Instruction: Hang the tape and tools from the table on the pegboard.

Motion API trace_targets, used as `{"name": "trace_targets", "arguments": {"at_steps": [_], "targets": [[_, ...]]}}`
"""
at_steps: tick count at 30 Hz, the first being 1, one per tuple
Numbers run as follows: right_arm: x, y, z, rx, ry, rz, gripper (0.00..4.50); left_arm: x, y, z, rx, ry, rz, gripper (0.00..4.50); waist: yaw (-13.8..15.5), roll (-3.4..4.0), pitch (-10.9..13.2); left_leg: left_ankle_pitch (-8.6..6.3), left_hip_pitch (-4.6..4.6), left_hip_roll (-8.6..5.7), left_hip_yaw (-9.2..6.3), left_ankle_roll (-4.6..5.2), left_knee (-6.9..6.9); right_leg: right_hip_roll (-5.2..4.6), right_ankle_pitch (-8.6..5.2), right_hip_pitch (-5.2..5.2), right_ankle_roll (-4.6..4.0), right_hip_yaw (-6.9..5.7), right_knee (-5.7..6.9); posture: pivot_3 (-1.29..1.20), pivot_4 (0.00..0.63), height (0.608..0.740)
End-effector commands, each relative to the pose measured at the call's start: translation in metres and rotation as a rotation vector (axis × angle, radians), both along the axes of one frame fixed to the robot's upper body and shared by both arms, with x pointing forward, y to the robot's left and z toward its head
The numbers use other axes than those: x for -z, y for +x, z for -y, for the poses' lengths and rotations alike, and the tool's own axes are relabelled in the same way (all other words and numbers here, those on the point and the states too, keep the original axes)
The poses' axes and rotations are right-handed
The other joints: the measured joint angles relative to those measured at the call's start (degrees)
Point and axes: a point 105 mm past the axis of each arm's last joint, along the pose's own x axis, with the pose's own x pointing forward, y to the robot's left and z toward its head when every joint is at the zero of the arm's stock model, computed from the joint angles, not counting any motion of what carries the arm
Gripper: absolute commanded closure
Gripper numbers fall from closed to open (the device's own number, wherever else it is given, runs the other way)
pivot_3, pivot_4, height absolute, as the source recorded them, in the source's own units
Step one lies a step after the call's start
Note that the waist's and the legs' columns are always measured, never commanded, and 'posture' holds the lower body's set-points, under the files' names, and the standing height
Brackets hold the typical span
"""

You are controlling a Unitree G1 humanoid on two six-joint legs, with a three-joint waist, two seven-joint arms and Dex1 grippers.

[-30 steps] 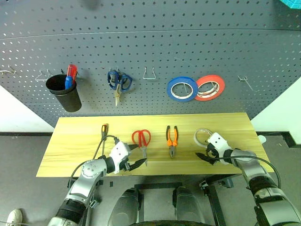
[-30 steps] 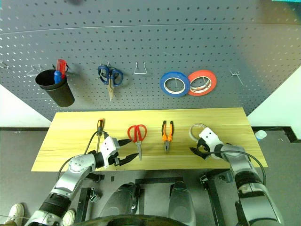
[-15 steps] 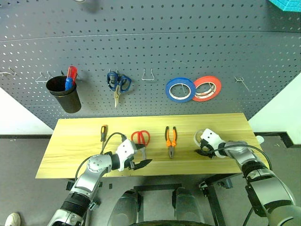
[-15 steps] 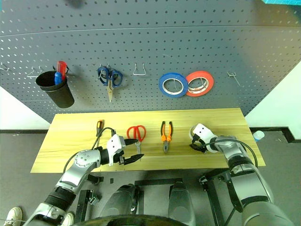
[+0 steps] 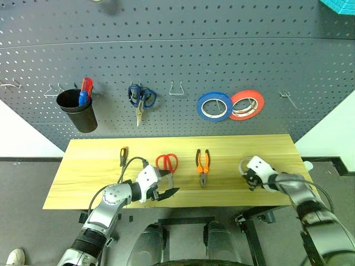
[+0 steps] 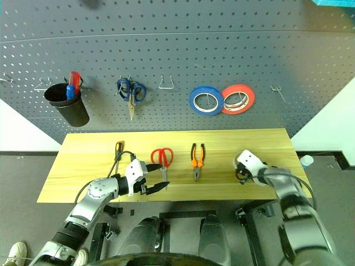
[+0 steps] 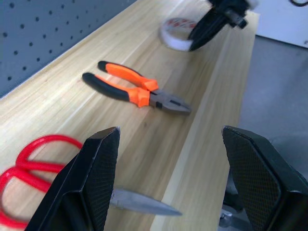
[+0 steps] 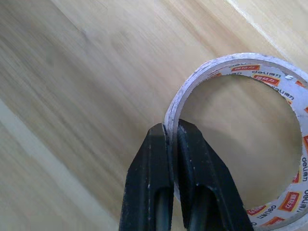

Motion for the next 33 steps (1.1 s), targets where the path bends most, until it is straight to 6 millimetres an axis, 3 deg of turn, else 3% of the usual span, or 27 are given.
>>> {"name": "trace_targets", "arguments": {"at_steps": [1,5,10,18,22,25,31,33], "targets": [[-0.053,0.007,0.016,-0.072,-0.254,0.338,4.46,-0.018,0.003,-0.003,-0.027,-0.05,0.073,0.94,-0.37,0.04,-0.01,-0.01,-0.01,0.01,0.09,0.01,-0.03,0.01,-0.01,-0.06,0.02,0.06,0.0,-0.06,0.102,0.733],[-0.091,0.003,0.021,-0.182,-0.553,0.6,4.46,-0.017,0.003,-0.003,-0.034,-0.058,0.072,0.94,-1.6,0.09,-0.06,-0.02,0.07,0.09,0.44,0.02,-0.09,0.05,-0.15,-0.19,0.18,0.3,0.03,-0.11,0.102,0.733],[-0.142,0.027,0.017,-0.203,-0.69,0.807,4.46,-0.021,0.01,0.001,-0.013,-0.059,0.095,0.94,-2.53,0.08,-0.07,0.0,0.12,0.12,0.63,0.04,0.18,0.07,-0.07,-0.06,0.04,0.47,0.03,-0.12,0.09,0.733],[-0.182,0.067,0.011,-0.247,-0.741,0.896,4.46,-0.038,0.023,0.001,-0.013,-0.079,0.166,0.94,-2.18,0.07,-0.13,0.06,0.12,0.1,0.71,0.14,0.1,0.07,0.28,-0.06,0.0,0.6,-0.06,-0.08,0.079,0.733],[-0.186,0.08,0.012,-0.241,-0.717,0.868,4.46,-0.038,0.022,-0.002,-0.029,-0.076,0.177,0.94,-2.12,0.07,-0.13,0.06,0.06,0.08,0.75,0.14,-0.01,0.06,0.29,-0.12,0.05,0.64,-0.17,-0.06,0.076,0.733],[-0.184,0.083,0.013,-0.232,-0.669,0.841,3.69,-0.036,0.019,-0.005,-0.042,-0.075,0.174,0.94,-2.14,0.07,-0.13,0.06,0.08,0.08,0.79,0.14,-0.01,0.07,0.29,-0.11,0.04,0.69,-0.18,-0.05,0.075,0.733],[-0.173,0.079,0.004,-0.278,-0.633,0.819,1.69,-0.034,0.015,-0.009,-0.058,-0.072,0.168,0.94,-2.19,0.09,-0.14,0.06,0.14,0.08,0.83,0.15,0.02,0.08,0.31,-0.11,0.02,0.77,-0.11,-0.04,0.076,0.733],[-0.153,0.071,-0.005,-0.359,-0.623,0.762,1.69,-0.033,0.014,-0.01,-0.062,-0.069,0.165,0.94,-2.15,0.06,-0.16,0.06,0.17,0.08,0.85,0.15,0.03,0.1,0.31,-0.11,0.02,0.79,-0.07,-0.05,0.08,0.733]]}}
